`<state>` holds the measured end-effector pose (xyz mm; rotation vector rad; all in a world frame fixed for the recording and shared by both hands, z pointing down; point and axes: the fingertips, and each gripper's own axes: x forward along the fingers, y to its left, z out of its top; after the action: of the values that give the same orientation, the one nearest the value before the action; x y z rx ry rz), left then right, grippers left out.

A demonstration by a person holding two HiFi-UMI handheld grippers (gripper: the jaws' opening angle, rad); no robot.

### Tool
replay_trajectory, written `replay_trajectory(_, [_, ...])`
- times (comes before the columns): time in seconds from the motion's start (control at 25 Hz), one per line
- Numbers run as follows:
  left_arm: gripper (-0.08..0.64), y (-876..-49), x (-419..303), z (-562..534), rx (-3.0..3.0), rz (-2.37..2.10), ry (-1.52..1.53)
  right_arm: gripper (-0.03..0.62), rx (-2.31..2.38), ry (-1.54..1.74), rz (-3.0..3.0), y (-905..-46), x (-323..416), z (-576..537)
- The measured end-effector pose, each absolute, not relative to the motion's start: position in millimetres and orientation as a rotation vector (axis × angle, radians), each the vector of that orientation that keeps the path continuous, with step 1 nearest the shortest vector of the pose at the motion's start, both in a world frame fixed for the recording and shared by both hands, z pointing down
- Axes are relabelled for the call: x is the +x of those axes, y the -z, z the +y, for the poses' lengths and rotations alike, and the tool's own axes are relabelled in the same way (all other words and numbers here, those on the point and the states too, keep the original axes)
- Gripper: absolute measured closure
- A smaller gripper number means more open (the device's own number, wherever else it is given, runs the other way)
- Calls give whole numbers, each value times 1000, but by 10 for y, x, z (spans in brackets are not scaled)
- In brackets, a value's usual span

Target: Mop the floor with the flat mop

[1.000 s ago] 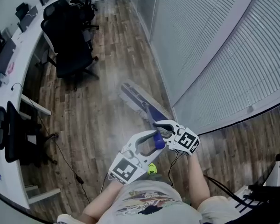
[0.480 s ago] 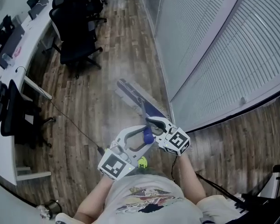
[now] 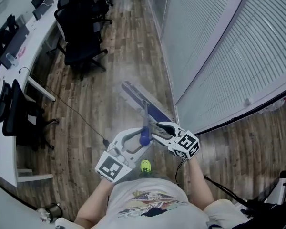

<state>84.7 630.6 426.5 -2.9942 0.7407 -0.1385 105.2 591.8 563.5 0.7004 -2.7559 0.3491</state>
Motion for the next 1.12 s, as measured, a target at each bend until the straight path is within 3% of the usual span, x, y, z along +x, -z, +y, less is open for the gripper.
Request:
replay_trajectory(0.16, [403, -4302, 773, 6345, -2982, 690, 197, 417, 864, -899, -2830, -5733, 1269, 5827])
replay_trajectory(0.4, [402, -4456, 844, 6565, -2983, 557, 289, 417, 645, -2576, -2654, -5966, 1157, 5724])
replay_trajectory(0.48, [402, -4495, 871, 6628, -2994, 530, 308, 417, 596, -2864, -2469, -6200, 1107, 5751])
replay_trajectory(0.88, [402, -4470, 789, 6596, -3023, 521, 293, 417, 421, -3177, -2248, -6432, 901, 5680])
replay_trajectory(1.12, [402, -4561, 912, 6792, -3016, 379, 353, 346, 290, -3199, -2181, -6500, 871, 5699])
